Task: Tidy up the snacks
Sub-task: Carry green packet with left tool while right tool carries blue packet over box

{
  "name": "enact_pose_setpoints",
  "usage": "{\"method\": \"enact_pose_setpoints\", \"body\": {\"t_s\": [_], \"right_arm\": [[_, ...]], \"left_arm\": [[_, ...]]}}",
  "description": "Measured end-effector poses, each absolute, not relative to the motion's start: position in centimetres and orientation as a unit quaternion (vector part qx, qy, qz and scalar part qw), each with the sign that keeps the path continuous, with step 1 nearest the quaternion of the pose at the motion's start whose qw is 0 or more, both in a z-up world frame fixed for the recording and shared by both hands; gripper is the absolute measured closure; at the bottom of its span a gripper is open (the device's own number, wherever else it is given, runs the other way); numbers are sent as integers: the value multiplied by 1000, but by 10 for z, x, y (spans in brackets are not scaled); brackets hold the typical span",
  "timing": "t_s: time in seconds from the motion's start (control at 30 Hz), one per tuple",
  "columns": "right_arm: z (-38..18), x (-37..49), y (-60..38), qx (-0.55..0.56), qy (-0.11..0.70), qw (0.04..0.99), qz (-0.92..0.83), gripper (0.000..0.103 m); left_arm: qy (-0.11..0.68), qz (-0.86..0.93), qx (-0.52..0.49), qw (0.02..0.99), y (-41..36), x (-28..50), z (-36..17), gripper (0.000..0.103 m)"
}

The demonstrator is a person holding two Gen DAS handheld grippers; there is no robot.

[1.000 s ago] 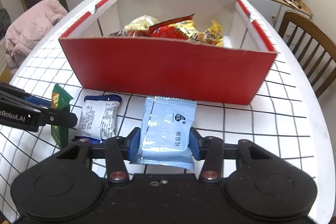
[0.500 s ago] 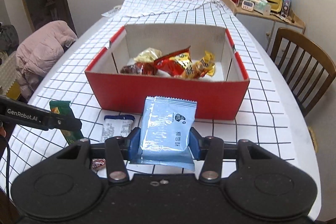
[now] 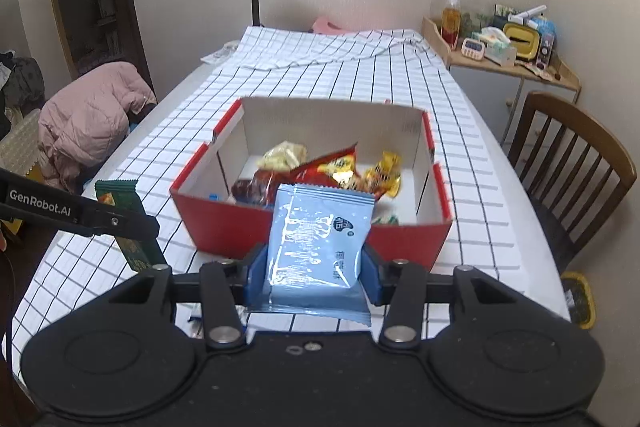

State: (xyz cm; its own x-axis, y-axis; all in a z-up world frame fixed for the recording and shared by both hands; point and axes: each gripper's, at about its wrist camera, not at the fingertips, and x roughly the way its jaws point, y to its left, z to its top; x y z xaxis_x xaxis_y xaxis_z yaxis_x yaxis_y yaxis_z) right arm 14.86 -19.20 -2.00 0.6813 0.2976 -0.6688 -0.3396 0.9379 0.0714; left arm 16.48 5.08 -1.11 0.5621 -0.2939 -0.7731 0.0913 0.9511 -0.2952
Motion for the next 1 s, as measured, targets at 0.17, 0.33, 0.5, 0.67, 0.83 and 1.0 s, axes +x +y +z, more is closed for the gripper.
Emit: {"method": "enact_pose_setpoints", "body": {"t_s": [0.17,0.33,0.5,0.67,0.83,1.0], "right_arm": [[-13,166,-198,-30,352,919,174,56],[-12,189,-203,-30,351,920,170,56],[-19,211,-206,-36,354,920,164,56],[-29,231,-205,-44,362,917,163,56],[-41,250,-203,-54,371,912,167,56],[-57,267,-198,-70,386,904,167,56]], "left_arm": [[437,-110,-106,886,41,181,8,59],[426,-100,-92,894,29,203,19,59],[431,-87,-88,894,21,230,19,59],[437,-76,-84,892,14,252,14,59],[442,-72,-73,891,6,272,3,59],[451,-64,-68,888,2,293,-9,59]]}}
